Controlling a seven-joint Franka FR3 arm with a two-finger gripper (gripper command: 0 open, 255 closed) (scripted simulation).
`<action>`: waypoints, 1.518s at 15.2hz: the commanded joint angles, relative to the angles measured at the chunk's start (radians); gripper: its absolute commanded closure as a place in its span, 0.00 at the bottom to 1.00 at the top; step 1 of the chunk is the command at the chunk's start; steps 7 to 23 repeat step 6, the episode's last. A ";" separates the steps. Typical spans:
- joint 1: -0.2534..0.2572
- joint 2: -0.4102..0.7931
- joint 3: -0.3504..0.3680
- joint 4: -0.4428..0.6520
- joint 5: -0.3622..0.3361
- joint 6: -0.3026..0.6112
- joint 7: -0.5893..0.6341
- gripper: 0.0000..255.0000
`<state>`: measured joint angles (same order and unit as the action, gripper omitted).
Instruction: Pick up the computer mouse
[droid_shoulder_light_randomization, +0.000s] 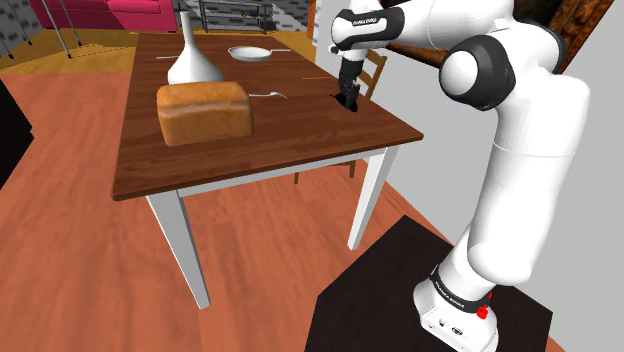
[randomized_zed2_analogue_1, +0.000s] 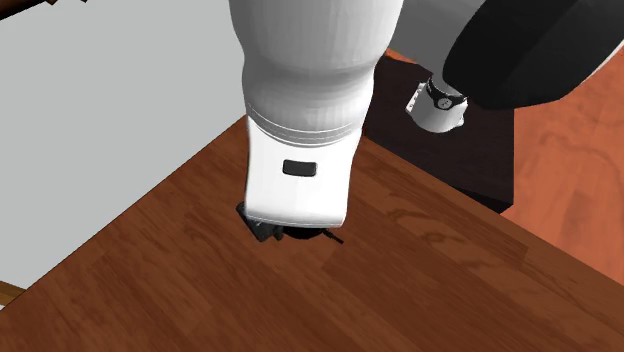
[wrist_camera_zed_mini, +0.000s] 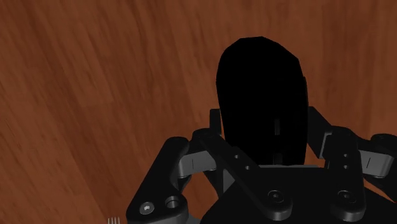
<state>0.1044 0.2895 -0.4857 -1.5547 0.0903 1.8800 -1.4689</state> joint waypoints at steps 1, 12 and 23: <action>-0.003 0.002 -0.001 0.029 0.001 -0.028 -0.001 1.00; -0.006 0.002 -0.002 0.072 0.001 -0.070 -0.002 1.00; -0.006 0.002 -0.002 0.072 0.001 -0.070 -0.002 1.00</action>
